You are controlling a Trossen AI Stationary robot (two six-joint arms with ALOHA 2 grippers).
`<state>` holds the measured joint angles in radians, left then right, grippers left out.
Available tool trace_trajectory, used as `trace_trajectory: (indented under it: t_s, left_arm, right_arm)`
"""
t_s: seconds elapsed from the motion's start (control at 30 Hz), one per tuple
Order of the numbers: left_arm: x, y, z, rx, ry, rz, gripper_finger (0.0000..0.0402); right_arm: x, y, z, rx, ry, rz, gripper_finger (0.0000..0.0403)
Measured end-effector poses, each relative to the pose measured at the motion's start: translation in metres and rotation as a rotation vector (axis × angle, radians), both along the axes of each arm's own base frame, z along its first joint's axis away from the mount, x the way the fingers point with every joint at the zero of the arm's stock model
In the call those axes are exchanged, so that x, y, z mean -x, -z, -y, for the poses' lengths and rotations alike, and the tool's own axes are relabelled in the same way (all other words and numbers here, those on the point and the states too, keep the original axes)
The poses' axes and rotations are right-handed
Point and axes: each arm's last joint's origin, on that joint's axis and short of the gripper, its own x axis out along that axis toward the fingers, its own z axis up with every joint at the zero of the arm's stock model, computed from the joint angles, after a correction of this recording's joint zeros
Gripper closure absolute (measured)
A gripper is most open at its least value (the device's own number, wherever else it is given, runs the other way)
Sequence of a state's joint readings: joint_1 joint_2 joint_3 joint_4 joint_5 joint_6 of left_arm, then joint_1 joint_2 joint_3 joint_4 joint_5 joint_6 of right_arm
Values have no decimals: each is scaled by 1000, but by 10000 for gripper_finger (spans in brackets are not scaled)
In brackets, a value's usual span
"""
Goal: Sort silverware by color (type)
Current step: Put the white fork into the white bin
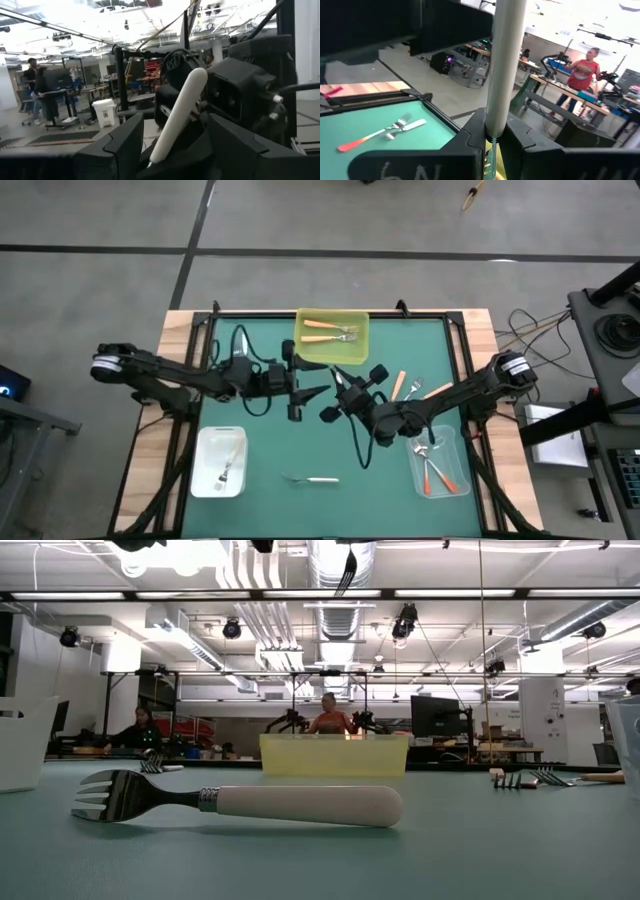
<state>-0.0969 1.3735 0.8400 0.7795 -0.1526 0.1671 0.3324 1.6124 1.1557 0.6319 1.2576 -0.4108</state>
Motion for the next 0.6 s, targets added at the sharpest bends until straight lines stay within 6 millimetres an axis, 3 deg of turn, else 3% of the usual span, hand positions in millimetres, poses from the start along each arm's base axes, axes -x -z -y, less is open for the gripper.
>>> trace_trajectory:
  t_s: [0.3,0.6]
  left_arm:
    - [-21,7,0,5,-66,-33,200]
    - [-22,6,2,-46,-20,-21,200]
  right_arm:
    - [-1,4,2,15,33,-35,382]
    - [-2,4,2,53,9,-87,382]
